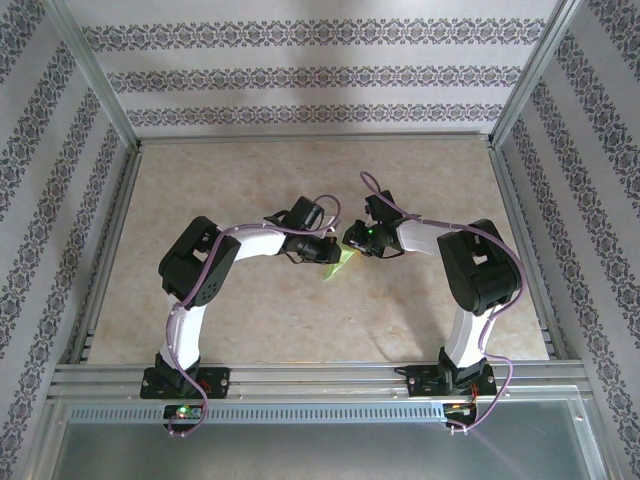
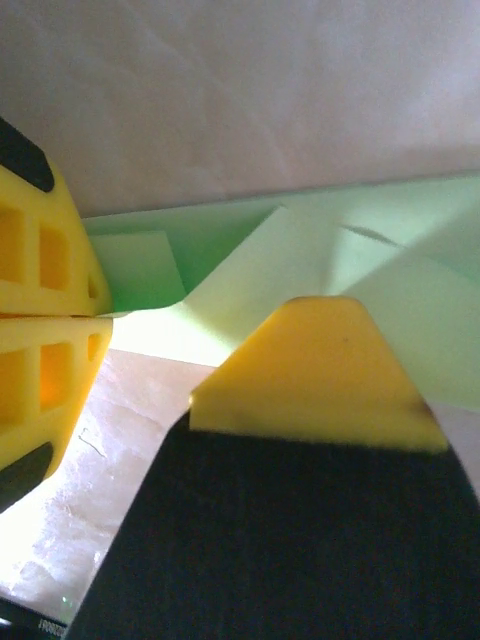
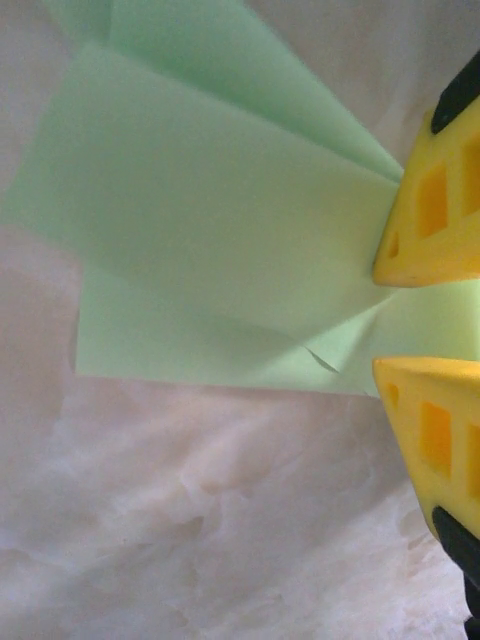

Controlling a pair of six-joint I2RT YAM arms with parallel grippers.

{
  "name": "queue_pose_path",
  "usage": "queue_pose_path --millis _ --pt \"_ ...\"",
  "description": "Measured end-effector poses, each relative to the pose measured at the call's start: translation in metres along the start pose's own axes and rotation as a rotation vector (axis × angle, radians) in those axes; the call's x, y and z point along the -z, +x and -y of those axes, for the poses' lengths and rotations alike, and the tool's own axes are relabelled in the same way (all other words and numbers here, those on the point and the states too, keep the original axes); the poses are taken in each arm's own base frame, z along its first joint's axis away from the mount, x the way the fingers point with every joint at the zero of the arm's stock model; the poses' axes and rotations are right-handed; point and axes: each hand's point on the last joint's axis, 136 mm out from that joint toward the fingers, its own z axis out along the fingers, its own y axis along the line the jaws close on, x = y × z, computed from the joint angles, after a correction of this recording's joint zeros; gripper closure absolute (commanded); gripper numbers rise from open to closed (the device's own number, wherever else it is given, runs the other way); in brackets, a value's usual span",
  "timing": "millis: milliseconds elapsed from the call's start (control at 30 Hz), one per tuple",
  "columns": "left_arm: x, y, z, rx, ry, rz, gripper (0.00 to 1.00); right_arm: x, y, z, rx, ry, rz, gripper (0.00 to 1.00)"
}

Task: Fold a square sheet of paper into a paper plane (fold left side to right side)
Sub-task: Fold the wing for the fifth time at the center of the table.

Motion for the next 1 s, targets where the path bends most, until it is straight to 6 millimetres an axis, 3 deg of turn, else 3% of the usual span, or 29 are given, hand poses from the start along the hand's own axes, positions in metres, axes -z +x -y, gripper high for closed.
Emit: queue_pose_path --millis 100,300,400,633,1000 --pt "0.0 0.001 -0.003 0.024 0.035 0.011 0.94 0.01 -0.006 -0.001 0.007 -0.006 0.019 0.68" --pt "0.0 -0.002 0.002 0.048 0.106 0.021 0.94 0.05 -0.028 -0.01 0.035 -0.056 0.116 0.64" --pt "-0.001 -0.002 0.006 0.054 0.136 0.016 0.94 0.06 -0.03 -0.004 0.037 -0.063 0.139 0.6" --pt "-0.002 0.0 0.01 0.073 0.163 -0.001 0.94 0.055 -0.023 0.009 0.01 -0.085 0.108 0.49" --pt "-0.002 0.001 0.012 0.113 0.176 -0.011 0.95 0.036 -0.028 0.01 -0.027 -0.121 0.097 0.48"
